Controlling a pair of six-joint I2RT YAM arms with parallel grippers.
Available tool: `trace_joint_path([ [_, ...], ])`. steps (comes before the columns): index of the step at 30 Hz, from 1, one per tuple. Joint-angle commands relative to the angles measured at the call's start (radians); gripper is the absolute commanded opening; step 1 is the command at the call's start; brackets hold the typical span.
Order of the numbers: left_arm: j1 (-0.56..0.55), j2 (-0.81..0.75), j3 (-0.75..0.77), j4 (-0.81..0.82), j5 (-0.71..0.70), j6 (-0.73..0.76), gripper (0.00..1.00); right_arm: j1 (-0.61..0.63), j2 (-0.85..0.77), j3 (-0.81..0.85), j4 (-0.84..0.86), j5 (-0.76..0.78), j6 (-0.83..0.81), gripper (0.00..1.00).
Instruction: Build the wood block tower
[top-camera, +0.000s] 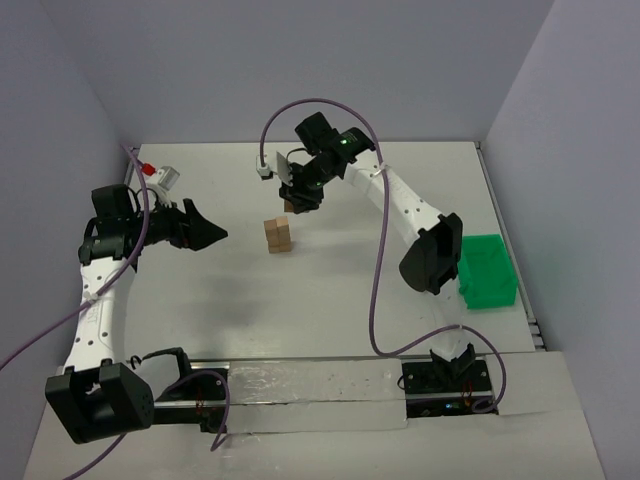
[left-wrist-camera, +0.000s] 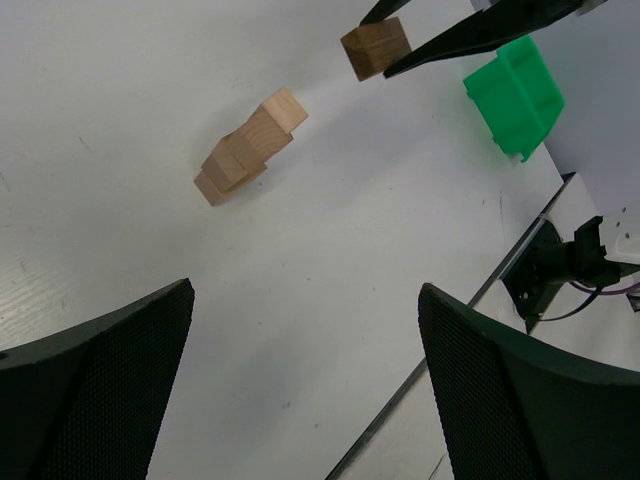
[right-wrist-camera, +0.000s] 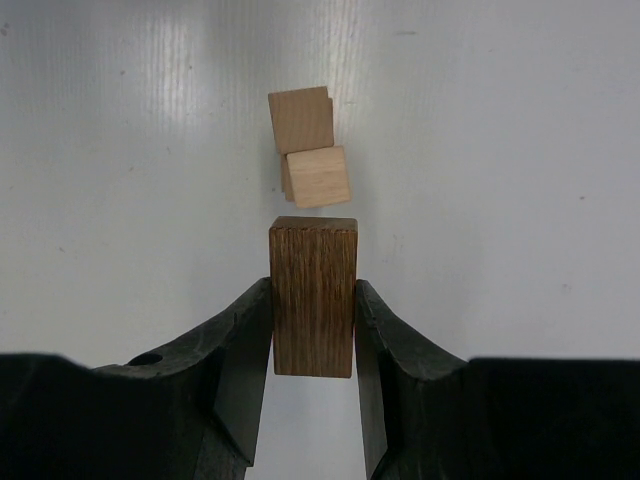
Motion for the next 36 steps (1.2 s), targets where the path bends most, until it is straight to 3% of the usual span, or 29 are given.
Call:
trace_joint_path([
  [1,0.058,0.003,0.025,0.052,0.100,-0.027,0.99,0.011,0.016,0.085,-0.043,-0.007,-0.055,0.00],
  [10,0.123,0.029,0.019,0.077,0.157,-0.057,0.99,0.052,0.028,0.023,0.049,0.032,-0.013,0.00],
  [16,0.144,0.021,0.015,0.079,0.184,-0.058,0.99,0.079,0.088,0.104,0.054,0.064,-0.024,0.00],
  [36,0.155,0.015,0.008,0.078,0.201,-0.055,0.99,0.128,0.129,0.086,0.097,0.103,-0.059,0.00],
])
